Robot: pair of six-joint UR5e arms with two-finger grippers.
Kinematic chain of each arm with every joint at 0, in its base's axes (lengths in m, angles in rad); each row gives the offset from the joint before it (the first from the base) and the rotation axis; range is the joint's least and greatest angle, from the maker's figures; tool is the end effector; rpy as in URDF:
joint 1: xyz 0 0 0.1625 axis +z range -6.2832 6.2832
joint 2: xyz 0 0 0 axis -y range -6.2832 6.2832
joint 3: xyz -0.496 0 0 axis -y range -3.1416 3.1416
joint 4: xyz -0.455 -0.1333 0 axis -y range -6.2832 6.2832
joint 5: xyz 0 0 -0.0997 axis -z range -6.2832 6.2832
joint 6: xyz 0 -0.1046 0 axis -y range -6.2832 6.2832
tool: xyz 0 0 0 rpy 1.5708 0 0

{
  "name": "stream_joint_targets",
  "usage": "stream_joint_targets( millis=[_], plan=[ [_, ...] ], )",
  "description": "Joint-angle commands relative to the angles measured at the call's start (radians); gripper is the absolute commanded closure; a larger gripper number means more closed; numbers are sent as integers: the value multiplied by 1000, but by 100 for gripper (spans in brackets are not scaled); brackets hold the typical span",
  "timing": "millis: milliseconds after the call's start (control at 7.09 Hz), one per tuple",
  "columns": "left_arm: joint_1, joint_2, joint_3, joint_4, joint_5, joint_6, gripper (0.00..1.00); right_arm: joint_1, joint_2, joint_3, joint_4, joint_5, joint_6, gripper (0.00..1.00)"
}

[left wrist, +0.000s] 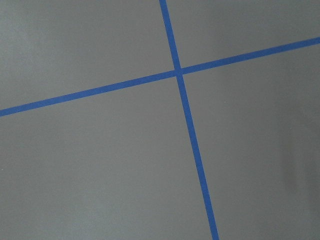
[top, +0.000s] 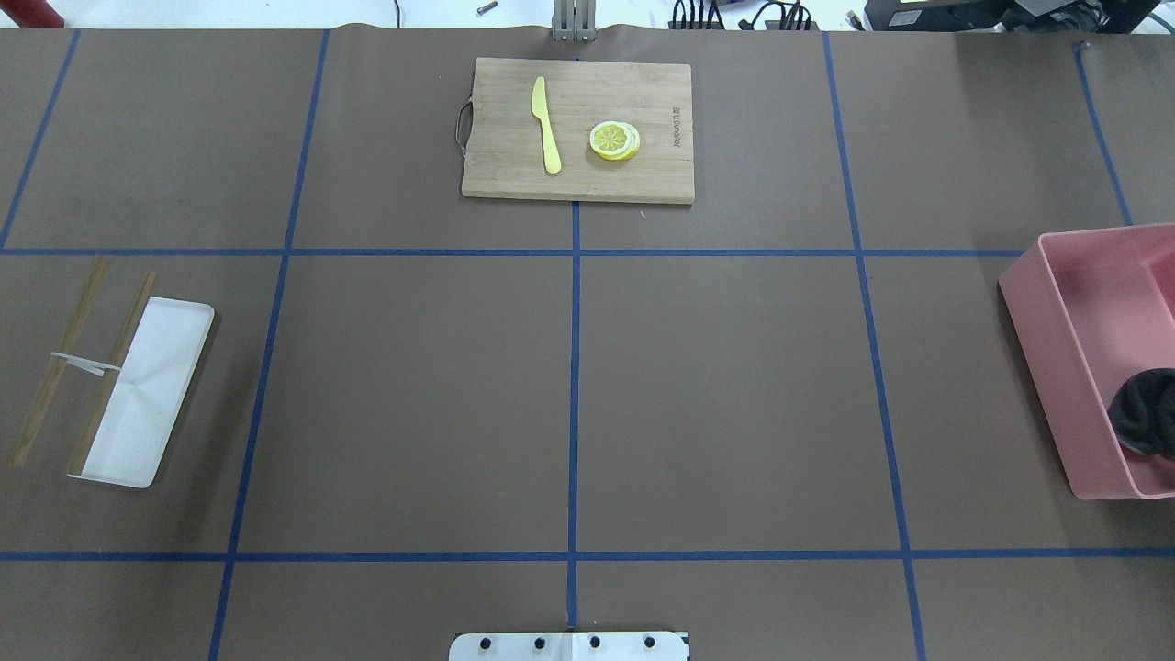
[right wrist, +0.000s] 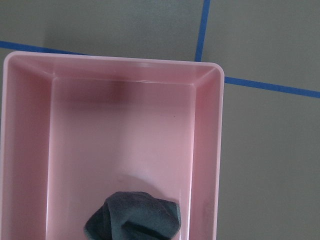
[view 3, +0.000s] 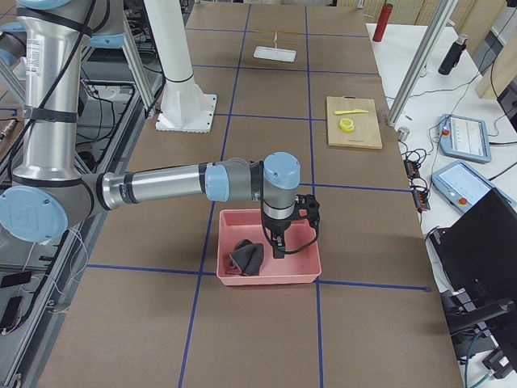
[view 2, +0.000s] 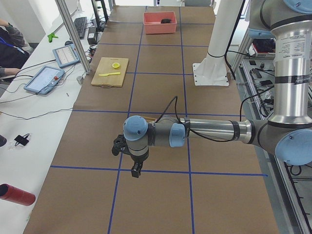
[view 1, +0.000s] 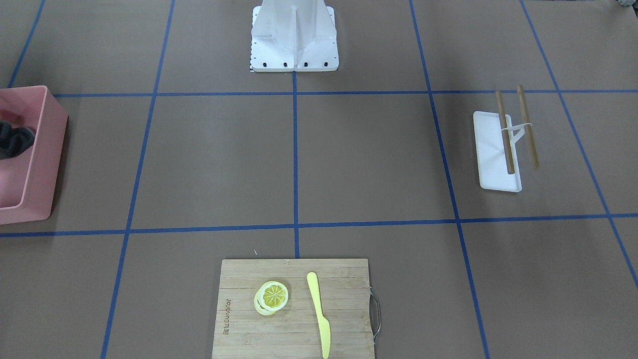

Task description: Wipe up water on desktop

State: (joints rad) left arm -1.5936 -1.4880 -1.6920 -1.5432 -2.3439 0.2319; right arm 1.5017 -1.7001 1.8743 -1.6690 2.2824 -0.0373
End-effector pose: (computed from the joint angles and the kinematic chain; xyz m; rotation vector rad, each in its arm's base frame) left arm -0.0720 -0.5126 0.7131 0.1086 0.7669 0.2027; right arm 0.0310 -0.4929 0.6469 0.0615 -0.7128 -0.1289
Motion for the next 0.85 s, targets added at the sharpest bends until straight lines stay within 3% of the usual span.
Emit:
stream_joint_targets(
  millis=[0, 706],
  plan=[
    [1, 0, 0, 0, 0, 1, 1, 0, 4, 0, 0, 0, 7, 0],
    [0, 0, 0, 0, 0, 3, 1, 0, 2, 17, 0, 2, 5, 0]
  ],
)
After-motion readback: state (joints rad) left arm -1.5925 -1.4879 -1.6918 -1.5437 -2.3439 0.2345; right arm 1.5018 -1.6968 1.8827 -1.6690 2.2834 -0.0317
